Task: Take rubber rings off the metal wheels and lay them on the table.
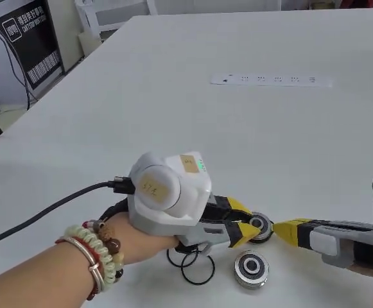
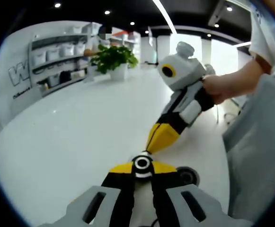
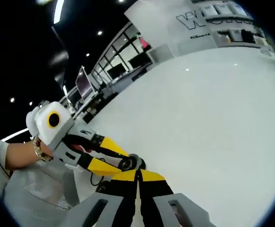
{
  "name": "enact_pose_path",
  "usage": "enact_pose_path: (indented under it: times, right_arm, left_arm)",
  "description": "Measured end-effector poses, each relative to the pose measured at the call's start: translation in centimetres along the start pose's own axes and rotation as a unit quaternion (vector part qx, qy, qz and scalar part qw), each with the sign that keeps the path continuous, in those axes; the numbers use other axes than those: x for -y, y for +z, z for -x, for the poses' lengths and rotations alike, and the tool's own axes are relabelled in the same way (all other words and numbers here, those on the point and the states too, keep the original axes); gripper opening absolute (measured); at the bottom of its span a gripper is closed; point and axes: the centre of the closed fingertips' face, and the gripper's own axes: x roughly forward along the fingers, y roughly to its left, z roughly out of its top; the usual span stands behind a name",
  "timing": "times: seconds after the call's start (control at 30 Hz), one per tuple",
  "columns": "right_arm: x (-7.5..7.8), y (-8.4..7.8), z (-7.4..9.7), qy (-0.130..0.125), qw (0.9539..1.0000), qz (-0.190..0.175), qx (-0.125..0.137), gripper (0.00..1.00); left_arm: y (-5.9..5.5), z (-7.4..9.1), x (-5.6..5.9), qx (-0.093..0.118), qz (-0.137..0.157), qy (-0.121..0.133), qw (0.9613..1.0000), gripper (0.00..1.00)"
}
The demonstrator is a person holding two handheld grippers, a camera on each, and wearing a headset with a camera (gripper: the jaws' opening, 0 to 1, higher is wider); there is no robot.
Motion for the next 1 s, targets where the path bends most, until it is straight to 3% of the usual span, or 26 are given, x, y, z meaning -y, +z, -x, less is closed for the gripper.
enact_pose_path:
  times: [0.03, 0.2, 0.33, 1.0]
  right_arm:
    - [0.0, -0.2, -0.1, 0.002, 0.9997, -0.026, -0.003, 0.0]
    - [-0.2, -0.1, 0.0, 0.012, 0.9993, -0.036, 0.004, 0.0]
    - [-0.6, -0.1, 0.0, 0.029, 0.9946, -0.098, 0.016, 0.0]
    - [-1.8, -0.2, -0.3, 0.074, 0.9825, -0.166, 0.041, 0.0]
  left_arm:
    - [0.0, 0.0, 0.0, 0.0, 0.0, 0.0, 1.0, 0.14]
    - [0.0, 0.1, 0.0, -0.003, -0.002, 0.0, 1.0, 0.14]
    - [-0.1, 0.1, 0.0, -0.001, 0.0, -0.002, 1.0, 0.14]
    - [-0.1, 0.1, 0.0, -0.011, -0.007, 0.002, 0.9999, 0.14]
